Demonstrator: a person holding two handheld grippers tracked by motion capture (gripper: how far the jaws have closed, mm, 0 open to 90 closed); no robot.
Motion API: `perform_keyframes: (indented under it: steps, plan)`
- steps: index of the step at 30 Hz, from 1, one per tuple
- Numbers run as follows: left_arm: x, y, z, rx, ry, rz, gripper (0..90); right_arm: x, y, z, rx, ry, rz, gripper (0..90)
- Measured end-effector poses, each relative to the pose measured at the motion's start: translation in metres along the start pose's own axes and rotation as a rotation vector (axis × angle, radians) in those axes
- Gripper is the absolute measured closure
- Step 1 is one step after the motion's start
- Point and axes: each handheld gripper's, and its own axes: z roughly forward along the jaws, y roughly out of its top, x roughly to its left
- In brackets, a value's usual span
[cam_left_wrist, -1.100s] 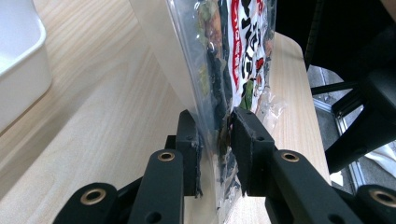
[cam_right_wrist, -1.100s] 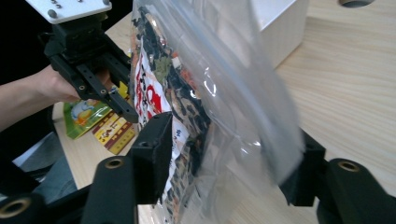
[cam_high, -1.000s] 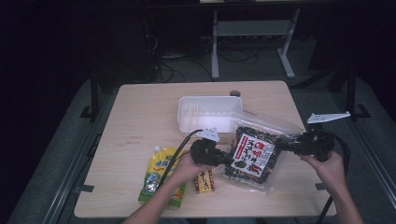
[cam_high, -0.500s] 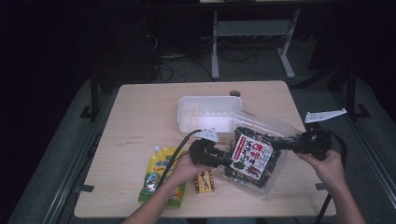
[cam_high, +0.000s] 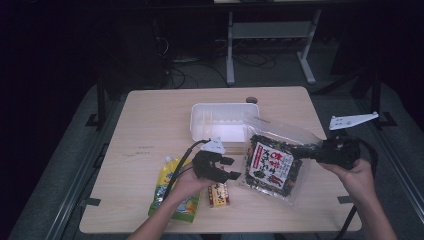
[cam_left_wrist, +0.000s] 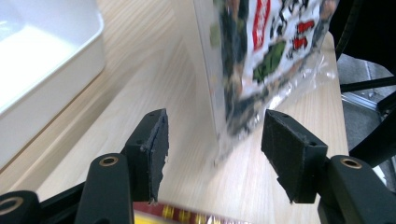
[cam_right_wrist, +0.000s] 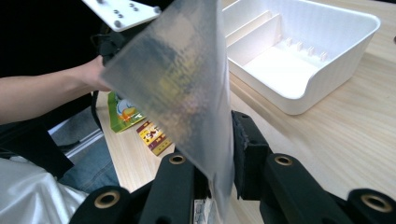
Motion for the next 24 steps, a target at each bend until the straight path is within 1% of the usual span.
perform_keyframes:
  steps: [1, 2, 3, 4, 7, 8, 9, 10, 12, 13, 15, 17, 19, 20, 21, 23, 24]
  plan:
    - [-0.002, -0.005, -0.008, -0.006, 0.011, 0.001, 40.4, 0.002, 0.002, -0.001, 0.000, -0.005, -0.007, 78.4]
    - [-0.003, -0.008, -0.012, -0.002, 0.021, 0.000, 40.1, 0.003, 0.003, -0.002, -0.001, -0.009, -0.015, 78.4]
    - [-0.003, -0.008, -0.012, -0.002, 0.021, 0.000, 39.2, 0.004, 0.005, -0.003, -0.001, -0.014, -0.017, 78.4]
    - [-0.005, -0.013, -0.019, 0.000, 0.037, -0.002, 38.7, 0.005, 0.007, -0.004, -0.006, -0.017, -0.021, 78.4]
    - [-0.008, -0.022, -0.030, -0.009, 0.032, -0.035, 36.7, 0.006, 0.014, -0.005, -0.020, -0.030, -0.027, 78.4]
    - [-0.008, -0.022, -0.030, -0.009, 0.032, -0.035, 36.4, 0.007, 0.016, -0.006, -0.021, -0.034, -0.033, 78.4]
    - [-0.010, -0.025, -0.034, -0.012, 0.040, -0.035, 36.0, 0.007, 0.019, -0.005, -0.021, -0.040, -0.043, 78.4]
    - [-0.012, -0.029, -0.040, -0.010, 0.057, -0.032, 35.0, 0.008, 0.021, -0.005, -0.019, -0.044, -0.047, 78.4]
    - [-0.014, -0.034, -0.047, -0.004, 0.070, -0.034, 34.0, 0.009, 0.026, -0.005, -0.026, -0.058, -0.063, 78.4]
    - [-0.014, -0.036, -0.050, 0.000, 0.081, -0.035, 33.5, 0.010, 0.029, -0.005, -0.026, -0.066, -0.068, 78.3]
    - [-0.015, -0.039, -0.053, 0.004, 0.088, -0.040, 32.6, 0.010, 0.032, -0.004, -0.027, -0.071, -0.074, 78.3]
    - [-0.016, -0.047, -0.060, 0.000, 0.095, -0.059, 29.8, 0.011, 0.039, -0.002, -0.035, -0.086, -0.084, 78.4]
    - [-0.018, -0.052, -0.066, 0.000, 0.112, -0.060, 29.3, 0.012, 0.044, -0.001, -0.036, -0.093, -0.094, 78.4]
    - [-0.018, -0.052, -0.066, 0.000, 0.112, -0.060, 28.6, 0.012, 0.044, -0.001, -0.036, -0.093, -0.094, 78.4]
    - [-0.019, -0.058, -0.070, 0.000, 0.126, -0.065, 28.0, 0.013, 0.050, 0.001, -0.035, -0.101, -0.105, 78.4]
    - [-0.019, -0.063, -0.074, -0.004, 0.131, -0.073, 27.6, 0.014, 0.055, 0.003, -0.035, -0.108, -0.111, 78.4]
    - [-0.019, -0.063, -0.074, -0.004, 0.131, -0.073, 27.4, 0.014, 0.058, 0.005, -0.035, -0.110, -0.120, 78.4]
